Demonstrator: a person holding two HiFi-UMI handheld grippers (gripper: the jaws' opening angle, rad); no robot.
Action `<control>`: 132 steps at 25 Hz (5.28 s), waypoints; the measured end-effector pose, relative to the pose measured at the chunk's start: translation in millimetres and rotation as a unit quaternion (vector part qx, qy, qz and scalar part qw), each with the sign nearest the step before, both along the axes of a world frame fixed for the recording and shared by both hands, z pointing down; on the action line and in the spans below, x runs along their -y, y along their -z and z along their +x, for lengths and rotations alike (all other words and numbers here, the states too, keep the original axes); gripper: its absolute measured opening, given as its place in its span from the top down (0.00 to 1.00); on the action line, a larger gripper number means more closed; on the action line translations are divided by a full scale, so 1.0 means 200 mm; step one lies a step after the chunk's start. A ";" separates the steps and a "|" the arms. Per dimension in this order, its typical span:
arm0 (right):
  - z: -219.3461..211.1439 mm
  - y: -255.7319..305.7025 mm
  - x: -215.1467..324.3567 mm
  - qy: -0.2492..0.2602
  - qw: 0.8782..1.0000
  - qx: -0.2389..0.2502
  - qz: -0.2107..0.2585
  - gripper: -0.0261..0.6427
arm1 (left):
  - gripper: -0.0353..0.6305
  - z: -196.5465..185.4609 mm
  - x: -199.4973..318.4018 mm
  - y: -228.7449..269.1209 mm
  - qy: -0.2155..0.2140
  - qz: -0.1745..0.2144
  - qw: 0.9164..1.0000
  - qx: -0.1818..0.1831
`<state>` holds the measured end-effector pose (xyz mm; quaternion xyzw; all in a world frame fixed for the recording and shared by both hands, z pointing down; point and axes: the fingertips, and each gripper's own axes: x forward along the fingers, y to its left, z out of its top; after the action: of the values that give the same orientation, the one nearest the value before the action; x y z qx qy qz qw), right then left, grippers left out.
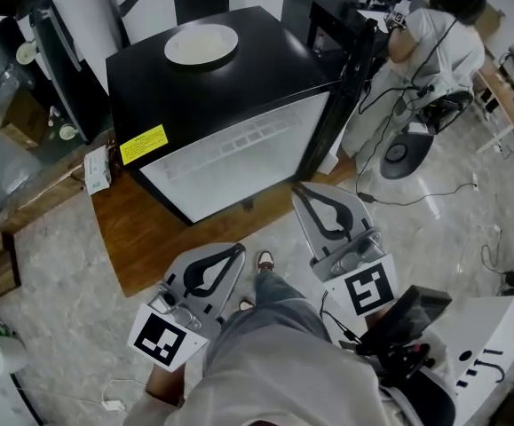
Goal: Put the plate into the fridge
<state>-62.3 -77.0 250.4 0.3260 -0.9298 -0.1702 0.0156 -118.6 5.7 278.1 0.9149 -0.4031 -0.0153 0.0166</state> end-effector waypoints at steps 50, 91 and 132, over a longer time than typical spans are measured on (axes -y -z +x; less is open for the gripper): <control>-0.91 0.03 1.46 0.120 0.851 -0.476 0.188 0.74 | 0.92 -1.02 2.59 0.20 -0.085 -0.136 0.884 0.439; -0.98 0.06 1.64 -0.042 0.778 -0.536 0.326 0.91 | 0.92 -1.06 2.62 0.07 -0.120 -0.175 0.852 0.479; -0.19 0.21 0.99 -0.061 0.840 -0.382 0.380 0.91 | 0.92 -0.20 1.20 0.70 -0.027 0.076 0.968 0.239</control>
<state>-100.2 -274.2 209.0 0.2711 -0.6909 -0.6197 0.2552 -159.3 -234.9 137.3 0.9010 -0.3686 0.1733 -0.1495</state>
